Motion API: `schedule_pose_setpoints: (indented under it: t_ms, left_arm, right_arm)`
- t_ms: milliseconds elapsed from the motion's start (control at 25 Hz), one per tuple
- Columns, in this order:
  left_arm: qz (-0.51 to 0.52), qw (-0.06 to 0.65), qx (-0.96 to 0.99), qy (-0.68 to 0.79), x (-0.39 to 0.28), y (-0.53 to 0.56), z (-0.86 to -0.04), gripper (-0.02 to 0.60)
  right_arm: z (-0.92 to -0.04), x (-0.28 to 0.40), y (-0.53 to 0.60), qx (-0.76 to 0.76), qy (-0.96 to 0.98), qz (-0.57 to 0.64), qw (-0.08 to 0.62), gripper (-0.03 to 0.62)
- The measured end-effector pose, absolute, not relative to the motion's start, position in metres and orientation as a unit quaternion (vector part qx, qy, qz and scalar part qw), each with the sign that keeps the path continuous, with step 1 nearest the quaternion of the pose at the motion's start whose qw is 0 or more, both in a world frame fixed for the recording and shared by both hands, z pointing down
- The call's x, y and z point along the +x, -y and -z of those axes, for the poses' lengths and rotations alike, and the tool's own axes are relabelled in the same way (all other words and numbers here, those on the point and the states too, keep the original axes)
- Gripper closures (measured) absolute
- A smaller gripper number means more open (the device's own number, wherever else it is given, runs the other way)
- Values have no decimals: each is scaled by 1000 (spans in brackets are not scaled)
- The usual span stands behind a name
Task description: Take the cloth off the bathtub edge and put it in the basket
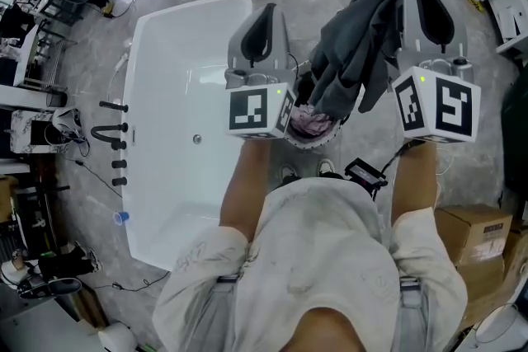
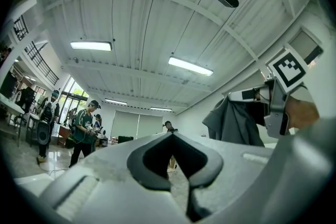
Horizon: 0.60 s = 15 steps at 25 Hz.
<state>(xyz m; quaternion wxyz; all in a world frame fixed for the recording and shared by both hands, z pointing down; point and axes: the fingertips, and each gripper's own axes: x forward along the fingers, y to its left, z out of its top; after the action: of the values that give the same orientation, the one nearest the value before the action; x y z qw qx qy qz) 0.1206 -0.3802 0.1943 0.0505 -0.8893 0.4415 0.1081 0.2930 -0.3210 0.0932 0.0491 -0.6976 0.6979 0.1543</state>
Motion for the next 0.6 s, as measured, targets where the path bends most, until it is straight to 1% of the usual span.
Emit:
schedule_pose_setpoints:
  t_ms: [280,400,480,600]
  left_arm:
    - [-88,47,-891,-442,118,372,-208,581]
    - [-86,46,-889,-448,116,371,-214,581]
    - [-84,41,-886,-455,113,369,-221,581]
    - [-74,34,-886,-457,110,365,-234,581]
  right_arm:
    - [-146,278,327,-686,-720,-101,32,559]
    - [-166,280,329,-690,-719,-80,33,577]
    - [-191,278,334,-688,-723,-62,11,583]
    - [-250,266,343,-677,-735,-10,-36,585]
